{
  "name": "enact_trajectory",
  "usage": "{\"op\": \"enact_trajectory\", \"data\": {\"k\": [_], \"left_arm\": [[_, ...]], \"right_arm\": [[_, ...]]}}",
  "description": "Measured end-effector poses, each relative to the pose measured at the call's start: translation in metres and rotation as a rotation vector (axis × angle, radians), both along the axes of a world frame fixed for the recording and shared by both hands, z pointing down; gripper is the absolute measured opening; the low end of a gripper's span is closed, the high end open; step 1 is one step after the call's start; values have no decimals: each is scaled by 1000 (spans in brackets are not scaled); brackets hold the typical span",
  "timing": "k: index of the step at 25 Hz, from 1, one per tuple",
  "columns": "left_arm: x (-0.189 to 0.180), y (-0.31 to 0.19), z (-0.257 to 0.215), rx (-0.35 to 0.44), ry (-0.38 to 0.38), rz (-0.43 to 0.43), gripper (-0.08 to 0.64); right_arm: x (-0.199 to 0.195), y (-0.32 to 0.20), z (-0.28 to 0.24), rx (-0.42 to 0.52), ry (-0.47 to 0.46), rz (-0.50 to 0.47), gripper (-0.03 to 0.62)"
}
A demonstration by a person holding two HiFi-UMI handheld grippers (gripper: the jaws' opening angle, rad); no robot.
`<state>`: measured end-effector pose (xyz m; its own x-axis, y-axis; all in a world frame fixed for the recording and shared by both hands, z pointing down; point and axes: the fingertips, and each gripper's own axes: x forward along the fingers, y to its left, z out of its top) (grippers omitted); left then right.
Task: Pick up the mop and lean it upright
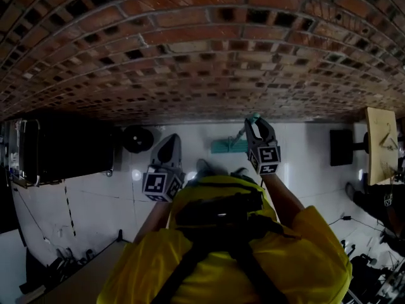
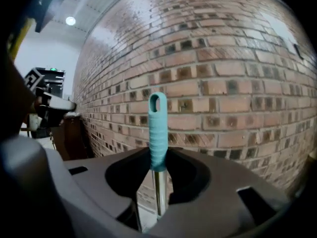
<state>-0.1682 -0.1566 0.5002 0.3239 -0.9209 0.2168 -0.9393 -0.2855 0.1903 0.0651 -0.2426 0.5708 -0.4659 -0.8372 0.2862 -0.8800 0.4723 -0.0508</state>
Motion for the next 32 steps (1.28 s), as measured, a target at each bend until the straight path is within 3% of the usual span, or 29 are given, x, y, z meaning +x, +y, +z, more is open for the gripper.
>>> {"op": "enact_trajectory", "data": {"k": [5,7,14,18,23,25,26,28,30,32], "left_arm": [[-8,8,7,-18,0,-28,0],[-11,11,9,-23,-4,-27,0],[-18,1,7,-25,11,-47,0],[-18,-2,8,-39,26,-41,0],[-12,-9,-2,-32,29,-21,0],[-13,-12,-1,-30,24,-21,0],[-13,-12,1,-33,23,-22,0],[-15,-12,7,-43,26,-26,0],[-15,-12,12,-55,33,-34,0],[-14,-13,16,-67,38,-37,0]], "right_arm": [[-17,-40,84,-115,73,0,114],[-22,-55,99,-118,89,13,115],[-44,-115,108,-104,131,67,120],[-41,-133,123,-161,216,138,126],[-40,-140,133,-212,214,122,244],[-37,-135,121,-191,187,112,242],[-35,-126,109,-170,156,100,237],[-29,-97,73,-100,87,61,160],[-15,-58,30,-19,33,22,32],[2,-15,-5,9,-24,2,6]]}}
